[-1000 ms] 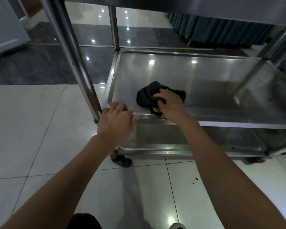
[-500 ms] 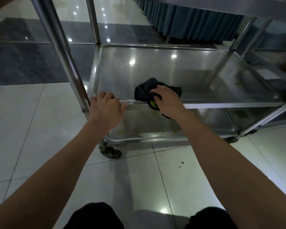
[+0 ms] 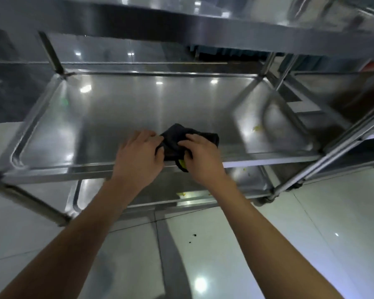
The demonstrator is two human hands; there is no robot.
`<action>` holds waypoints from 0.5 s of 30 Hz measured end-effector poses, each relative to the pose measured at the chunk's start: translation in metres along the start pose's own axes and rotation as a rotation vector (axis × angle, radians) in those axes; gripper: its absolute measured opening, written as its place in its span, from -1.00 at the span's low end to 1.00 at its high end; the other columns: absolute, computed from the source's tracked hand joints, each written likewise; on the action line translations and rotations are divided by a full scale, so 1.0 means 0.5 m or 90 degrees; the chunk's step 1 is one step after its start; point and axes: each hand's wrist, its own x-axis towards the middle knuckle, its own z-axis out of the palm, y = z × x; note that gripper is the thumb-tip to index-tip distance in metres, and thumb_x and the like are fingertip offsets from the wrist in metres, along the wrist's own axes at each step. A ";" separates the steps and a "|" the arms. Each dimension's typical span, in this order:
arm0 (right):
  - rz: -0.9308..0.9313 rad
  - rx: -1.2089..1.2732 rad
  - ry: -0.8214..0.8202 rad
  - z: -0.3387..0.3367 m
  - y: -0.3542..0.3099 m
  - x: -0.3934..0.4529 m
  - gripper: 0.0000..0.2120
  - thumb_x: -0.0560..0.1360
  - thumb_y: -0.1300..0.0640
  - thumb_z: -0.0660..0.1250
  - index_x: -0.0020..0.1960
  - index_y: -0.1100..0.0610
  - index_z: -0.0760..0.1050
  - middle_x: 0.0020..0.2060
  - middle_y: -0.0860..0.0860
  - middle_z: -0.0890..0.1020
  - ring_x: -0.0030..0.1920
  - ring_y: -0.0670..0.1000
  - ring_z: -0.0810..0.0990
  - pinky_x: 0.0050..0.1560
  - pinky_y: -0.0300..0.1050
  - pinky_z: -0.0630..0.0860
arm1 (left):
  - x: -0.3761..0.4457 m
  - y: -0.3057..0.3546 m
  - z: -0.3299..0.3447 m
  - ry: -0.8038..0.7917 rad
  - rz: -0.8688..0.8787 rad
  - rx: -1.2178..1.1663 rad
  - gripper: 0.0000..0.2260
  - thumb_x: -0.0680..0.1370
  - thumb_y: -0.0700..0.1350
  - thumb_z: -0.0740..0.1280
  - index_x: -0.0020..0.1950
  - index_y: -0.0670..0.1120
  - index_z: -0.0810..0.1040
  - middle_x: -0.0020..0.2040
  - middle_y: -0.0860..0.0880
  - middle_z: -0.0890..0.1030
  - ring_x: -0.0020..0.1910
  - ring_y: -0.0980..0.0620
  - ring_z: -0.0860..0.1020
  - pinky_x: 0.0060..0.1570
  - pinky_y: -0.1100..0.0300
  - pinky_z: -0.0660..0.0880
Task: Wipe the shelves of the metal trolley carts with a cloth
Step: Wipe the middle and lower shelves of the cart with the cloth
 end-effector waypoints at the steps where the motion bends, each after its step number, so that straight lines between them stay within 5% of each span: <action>1: 0.017 -0.004 -0.014 -0.020 0.023 0.001 -0.67 0.52 0.25 0.32 0.27 0.16 0.61 0.36 0.19 0.54 0.40 0.21 0.45 0.38 0.18 0.37 | 0.012 0.028 0.007 -0.021 -0.010 -0.018 -0.68 0.58 -0.04 0.28 0.32 -0.02 0.57 0.26 -0.03 0.57 0.24 -0.13 0.47 0.17 -0.09 0.48; 6: 0.067 -0.023 -0.006 -0.086 0.105 -0.022 -0.68 0.48 0.30 0.38 0.22 0.20 0.63 0.30 0.21 0.57 0.36 0.27 0.49 0.34 0.25 0.41 | 0.034 0.129 0.028 -0.079 -0.016 -0.021 -0.69 0.59 -0.02 0.24 0.31 0.00 0.57 0.27 -0.02 0.57 0.25 -0.10 0.48 0.17 -0.09 0.47; 15: 0.067 -0.050 0.031 -0.115 0.230 -0.038 -0.65 0.54 0.25 0.27 0.29 0.12 0.60 0.36 0.15 0.53 0.38 0.20 0.44 0.40 0.11 0.36 | 0.048 0.138 0.087 -0.008 0.043 0.039 -0.64 0.46 -0.14 0.39 0.26 -0.05 0.59 0.15 -0.11 0.62 0.16 -0.23 0.52 0.07 -0.10 0.50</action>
